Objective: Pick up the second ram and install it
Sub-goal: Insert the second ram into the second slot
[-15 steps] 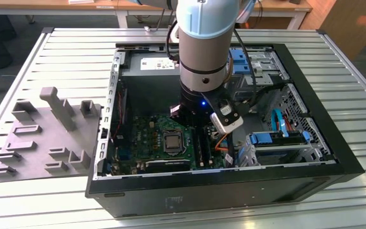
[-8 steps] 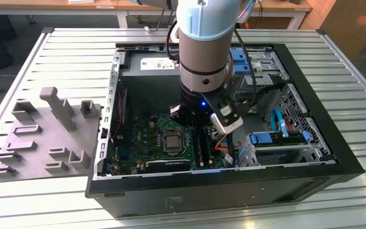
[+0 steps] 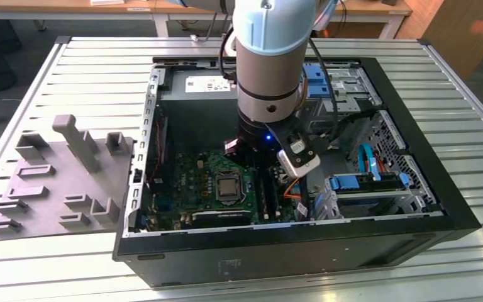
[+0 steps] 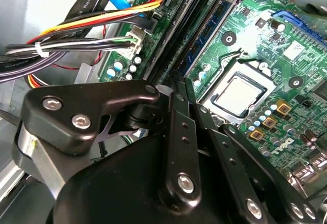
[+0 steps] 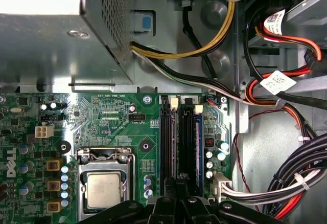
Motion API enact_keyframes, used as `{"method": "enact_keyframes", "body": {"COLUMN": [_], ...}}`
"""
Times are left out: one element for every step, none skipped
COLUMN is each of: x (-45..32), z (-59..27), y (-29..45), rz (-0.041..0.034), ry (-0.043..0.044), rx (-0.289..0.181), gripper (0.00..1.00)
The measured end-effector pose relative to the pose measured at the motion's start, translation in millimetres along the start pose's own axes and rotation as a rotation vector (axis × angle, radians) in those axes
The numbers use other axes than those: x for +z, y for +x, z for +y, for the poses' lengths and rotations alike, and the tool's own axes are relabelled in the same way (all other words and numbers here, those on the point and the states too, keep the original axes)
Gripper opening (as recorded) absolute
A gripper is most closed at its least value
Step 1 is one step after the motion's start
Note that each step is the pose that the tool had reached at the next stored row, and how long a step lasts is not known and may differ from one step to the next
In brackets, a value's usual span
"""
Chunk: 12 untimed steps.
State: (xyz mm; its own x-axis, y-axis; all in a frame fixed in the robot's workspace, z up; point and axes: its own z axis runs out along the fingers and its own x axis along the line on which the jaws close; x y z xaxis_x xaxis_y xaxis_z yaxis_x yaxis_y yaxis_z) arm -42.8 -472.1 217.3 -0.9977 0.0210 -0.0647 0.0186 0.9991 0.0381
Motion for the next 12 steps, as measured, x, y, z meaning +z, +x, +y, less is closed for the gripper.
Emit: {"method": "enact_keyframes", "body": {"x": [0.3, 0.3, 0.3, 0.3, 0.4, 1.1, 1.5, 1.4, 1.4, 1.4, 1.4, 1.4], "z": [0.0, 0.0, 0.0, 0.0, 0.0, 0.0, 0.0, 0.0, 0.0, 0.0, 0.0, 0.0], "y": [0.0, 0.0, 0.0, 0.0, 0.0, 0.0, 0.1, 0.1, 0.1, 0.1, 0.1, 0.1], "rz": [0.0, 0.0001, 0.0001, 0.0001, 0.0001, -0.0001, -0.0001, -0.0001, 0.0, 0.0001, 0.0001, 0.0001], "ry": [0.0001, 0.0001, 0.0002, 0.0002, 0.0002, -0.0002, -0.0003, -0.0002, -0.0001, 0.0, 0.0, 0.0001], "rx": [0.0, 0.0, 0.0, 0.0, 0.0, 0.0, 0.0, 0.0, 0.0, 0.0, 0.0, 0.0], "gripper": [0.12, 0.12, 0.12, 0.12, 0.12, 0.12, 0.12, 0.12, 0.12, 0.12, 0.12, 0.12]}}
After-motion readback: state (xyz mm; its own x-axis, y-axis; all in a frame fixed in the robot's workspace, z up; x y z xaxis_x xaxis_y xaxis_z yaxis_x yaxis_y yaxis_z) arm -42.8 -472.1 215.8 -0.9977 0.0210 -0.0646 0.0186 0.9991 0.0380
